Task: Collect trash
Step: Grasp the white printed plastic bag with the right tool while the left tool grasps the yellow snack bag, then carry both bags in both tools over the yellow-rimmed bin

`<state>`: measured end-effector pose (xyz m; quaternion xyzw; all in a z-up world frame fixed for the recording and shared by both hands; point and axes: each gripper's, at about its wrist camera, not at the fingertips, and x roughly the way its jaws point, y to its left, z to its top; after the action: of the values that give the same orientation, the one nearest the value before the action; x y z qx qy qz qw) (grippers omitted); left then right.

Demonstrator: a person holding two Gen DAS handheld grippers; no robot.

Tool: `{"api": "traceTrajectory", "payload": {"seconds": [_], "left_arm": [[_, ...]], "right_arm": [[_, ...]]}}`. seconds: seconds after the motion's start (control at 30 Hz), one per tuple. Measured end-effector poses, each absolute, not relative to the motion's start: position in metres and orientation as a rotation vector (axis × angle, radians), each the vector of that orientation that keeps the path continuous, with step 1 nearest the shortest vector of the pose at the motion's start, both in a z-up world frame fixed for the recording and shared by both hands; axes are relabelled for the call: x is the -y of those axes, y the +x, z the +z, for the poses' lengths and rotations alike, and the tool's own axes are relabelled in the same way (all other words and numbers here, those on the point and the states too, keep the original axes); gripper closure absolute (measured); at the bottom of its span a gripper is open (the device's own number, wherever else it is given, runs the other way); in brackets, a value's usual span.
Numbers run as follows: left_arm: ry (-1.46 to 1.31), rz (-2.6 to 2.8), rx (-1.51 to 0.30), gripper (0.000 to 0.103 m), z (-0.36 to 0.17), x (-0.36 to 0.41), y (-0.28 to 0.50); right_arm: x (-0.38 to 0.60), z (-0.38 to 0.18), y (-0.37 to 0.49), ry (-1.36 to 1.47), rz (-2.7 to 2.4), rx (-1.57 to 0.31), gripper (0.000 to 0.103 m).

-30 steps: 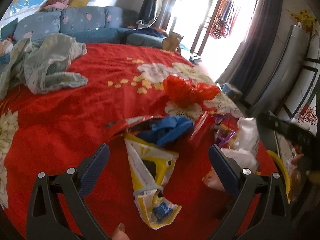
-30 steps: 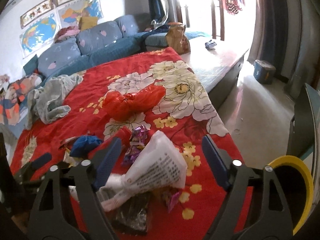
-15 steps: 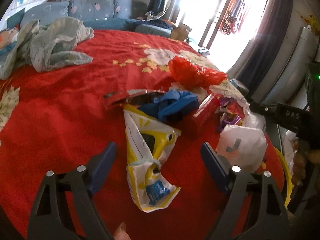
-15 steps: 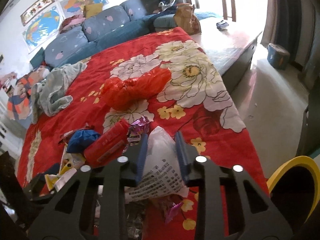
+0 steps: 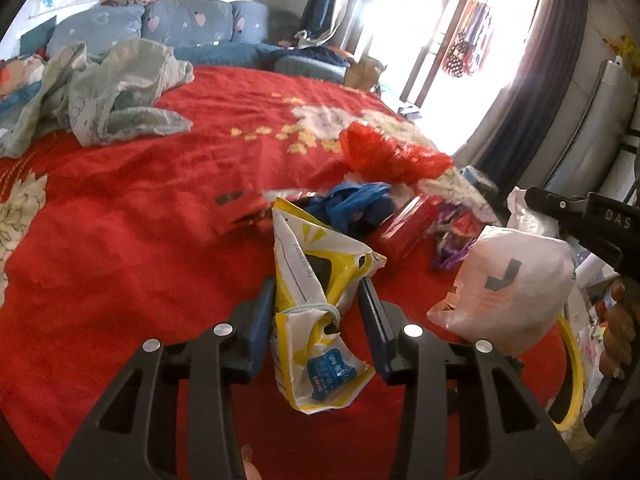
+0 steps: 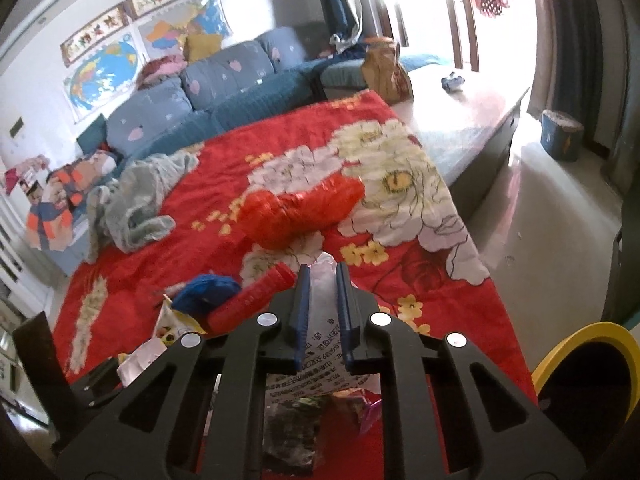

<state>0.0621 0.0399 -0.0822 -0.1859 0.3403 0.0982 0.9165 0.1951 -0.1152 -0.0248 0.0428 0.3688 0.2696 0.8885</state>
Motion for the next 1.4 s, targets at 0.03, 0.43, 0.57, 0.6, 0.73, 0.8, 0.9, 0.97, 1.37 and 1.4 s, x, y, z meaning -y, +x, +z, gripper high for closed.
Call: {"api": "traceTrajectory", "payload": {"seconds": [0.03,0.43,0.57,0.6,0.73,0.8,0.9,0.97,1.37,1.4], "left_arm": [[-0.390,0.188,-0.684,0.064,-0.079,-0.039,0.061],[-0.349,0.097,-0.542,0.064,-0.036,-0.020,0.046],[-0.343,0.069,-0.524,0.064,-0.028,-0.014,0.044],[-0.342,0.063,-0.521,0.064,-0.027,-0.013,0.043],[-0.332,0.038,-0.506,0.064,-0.019,-0.006,0.042],[-0.326,0.026,-0.501,0.064,-0.015,-0.003,0.042],[-0.324,0.007,-0.496,0.064,-0.011,0.003,0.041],[-0.317,-0.006,-0.494,0.065,-0.009,0.007,0.041],[-0.264,-0.103,-0.479,0.065,0.003,0.036,0.043],[-0.258,-0.112,-0.478,0.065,0.004,0.039,0.043]], "right_arm": [[0.117,-0.021,0.193,0.096,0.560,-0.754,0.095],[0.150,0.014,0.170,0.174,0.507,-0.624,0.095],[0.165,0.021,0.167,0.201,0.481,-0.600,0.095],[0.168,0.022,0.167,0.206,0.472,-0.595,0.095],[0.184,0.027,0.167,0.226,0.439,-0.575,0.095],[0.191,0.031,0.166,0.234,0.425,-0.565,0.095],[0.204,0.035,0.165,0.242,0.398,-0.548,0.095],[0.211,0.037,0.164,0.245,0.380,-0.541,0.095],[0.247,0.041,0.157,0.263,0.291,-0.511,0.095],[0.248,0.042,0.156,0.264,0.283,-0.508,0.095]]}}
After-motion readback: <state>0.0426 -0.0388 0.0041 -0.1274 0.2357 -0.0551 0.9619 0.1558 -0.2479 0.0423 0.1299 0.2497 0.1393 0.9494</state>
